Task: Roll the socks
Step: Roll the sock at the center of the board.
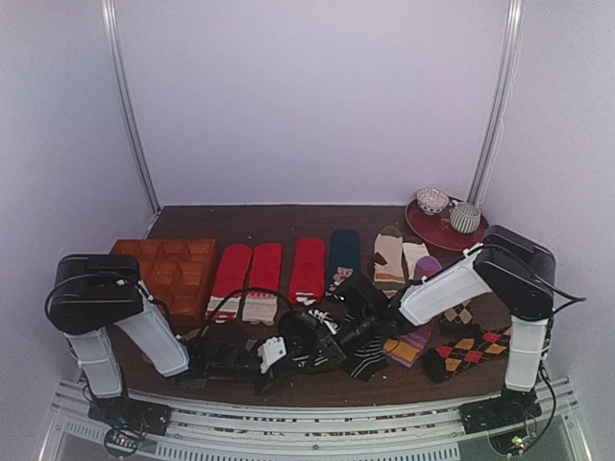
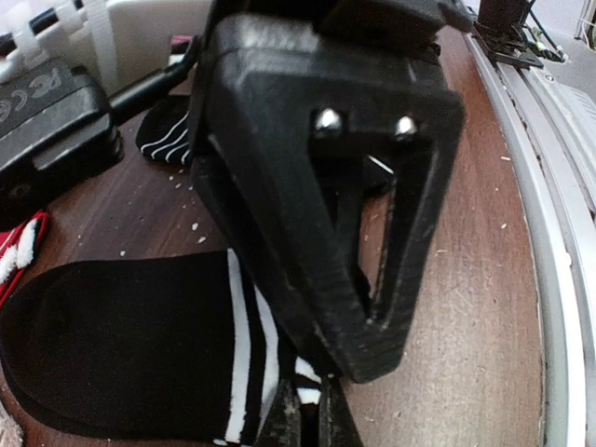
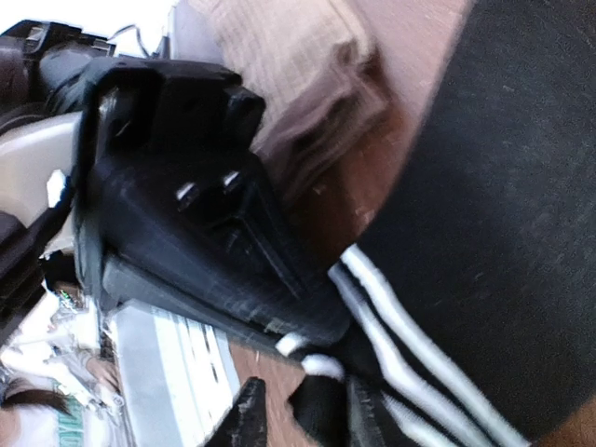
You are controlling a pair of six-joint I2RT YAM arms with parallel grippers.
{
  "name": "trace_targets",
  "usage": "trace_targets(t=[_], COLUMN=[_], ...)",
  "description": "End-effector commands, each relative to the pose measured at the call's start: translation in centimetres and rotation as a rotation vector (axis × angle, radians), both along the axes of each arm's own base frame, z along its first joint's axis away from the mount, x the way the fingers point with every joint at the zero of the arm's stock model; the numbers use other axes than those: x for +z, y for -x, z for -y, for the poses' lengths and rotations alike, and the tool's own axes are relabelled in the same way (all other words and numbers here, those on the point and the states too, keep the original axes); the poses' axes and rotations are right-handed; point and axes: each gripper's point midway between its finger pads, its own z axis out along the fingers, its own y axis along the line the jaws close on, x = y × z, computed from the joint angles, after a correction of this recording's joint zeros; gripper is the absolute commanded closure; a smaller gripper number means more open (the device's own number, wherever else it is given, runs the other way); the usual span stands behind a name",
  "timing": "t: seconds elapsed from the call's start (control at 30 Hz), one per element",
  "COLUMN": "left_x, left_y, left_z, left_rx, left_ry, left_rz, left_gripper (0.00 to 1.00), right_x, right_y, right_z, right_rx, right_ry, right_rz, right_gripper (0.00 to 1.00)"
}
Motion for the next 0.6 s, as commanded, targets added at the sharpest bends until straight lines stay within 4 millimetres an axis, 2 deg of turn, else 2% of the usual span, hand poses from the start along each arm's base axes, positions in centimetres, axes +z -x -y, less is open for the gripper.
trace_targets(t=[0.0,0.1,0.23,0.27,0.4,0.57], left_x=[-1.7,-2.4,-3.2,-3.4,-4.2,-5.1], left_y=[0.6,1.0,1.3,1.4,1.9,2.3], left_z=[-1.1,-1.4,-2.0,-2.1,-2.6,-3.1], left_rx=[0.031,0.039,0.065,0.07,0.086,0.094], left_ry=[-0.054,-0.07,-0.088,-0.095,-0.115,-0.146], left_rz=[-0.088,-0.139,-0.197,-0.214,-0.269,-0.311], left_gripper=[1.0,1.0,1.0,1.0,1.0,1.0], right_x=[-0.5,2.8,6.6,6.9,7.0,4.5], right_y=[0.5,-0.7,-1.5,-1.4,-1.6,-1.3], right_z=[2.8,2.7,3.9,4.2,5.4,5.0], right_rx=[-0.015,-0.011,-0.025,-0.028,-0.053,0.005], right_ry=[0.095,0.01,-0.094,-0.104,-0.093,-0.009], right_rz=[0.07,0.244,0.548,0.621,0.862,1.005], right_gripper=[0.64,0.57,0.5,0.48,0.45,0.45])
